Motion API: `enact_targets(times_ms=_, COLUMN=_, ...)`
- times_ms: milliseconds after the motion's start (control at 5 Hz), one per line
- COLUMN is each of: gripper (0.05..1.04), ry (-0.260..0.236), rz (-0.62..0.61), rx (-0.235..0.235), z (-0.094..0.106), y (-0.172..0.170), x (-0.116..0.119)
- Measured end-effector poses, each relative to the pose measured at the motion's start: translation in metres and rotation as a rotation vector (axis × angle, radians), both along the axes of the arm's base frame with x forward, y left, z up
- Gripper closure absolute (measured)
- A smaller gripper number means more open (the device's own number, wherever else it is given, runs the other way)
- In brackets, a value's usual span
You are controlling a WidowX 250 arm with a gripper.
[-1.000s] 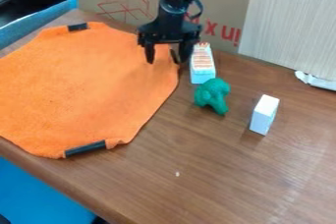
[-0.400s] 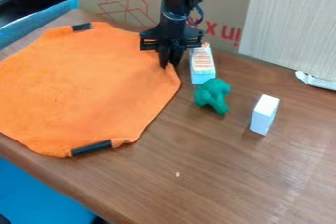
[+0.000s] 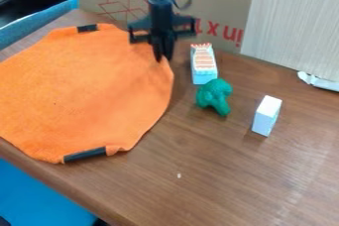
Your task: Fold the cloth from top right to bottom left
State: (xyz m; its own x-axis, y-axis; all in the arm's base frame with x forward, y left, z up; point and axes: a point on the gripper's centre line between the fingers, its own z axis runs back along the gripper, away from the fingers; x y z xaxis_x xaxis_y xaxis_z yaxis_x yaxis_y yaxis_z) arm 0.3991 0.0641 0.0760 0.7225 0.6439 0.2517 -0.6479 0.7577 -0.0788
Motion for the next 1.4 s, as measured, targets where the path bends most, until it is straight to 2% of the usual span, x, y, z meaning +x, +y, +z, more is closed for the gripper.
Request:
enact_targets(times_ms=200, gripper=1.019, ry=-0.034, rz=-0.024, rx=-0.070, z=0.023, y=0.009, x=-0.015)
enact_targets(times_ms=400, gripper=1.020, ry=-0.065, rz=-0.041, rx=-0.120, z=0.044, y=0.024, x=-0.034)
enact_targets(times_ms=600, gripper=1.020, ry=-0.056, rz=-0.067, rx=-0.128, z=0.053, y=0.038, x=-0.054)
enact_targets(times_ms=1000, gripper=1.020, ry=-0.040, rz=-0.073, rx=-0.108, z=0.066, y=0.072, x=-0.099)
enact_targets(times_ms=1400, gripper=1.020, ry=-0.032, rz=-0.056, rx=-0.132, z=0.075, y=0.105, x=-0.129)
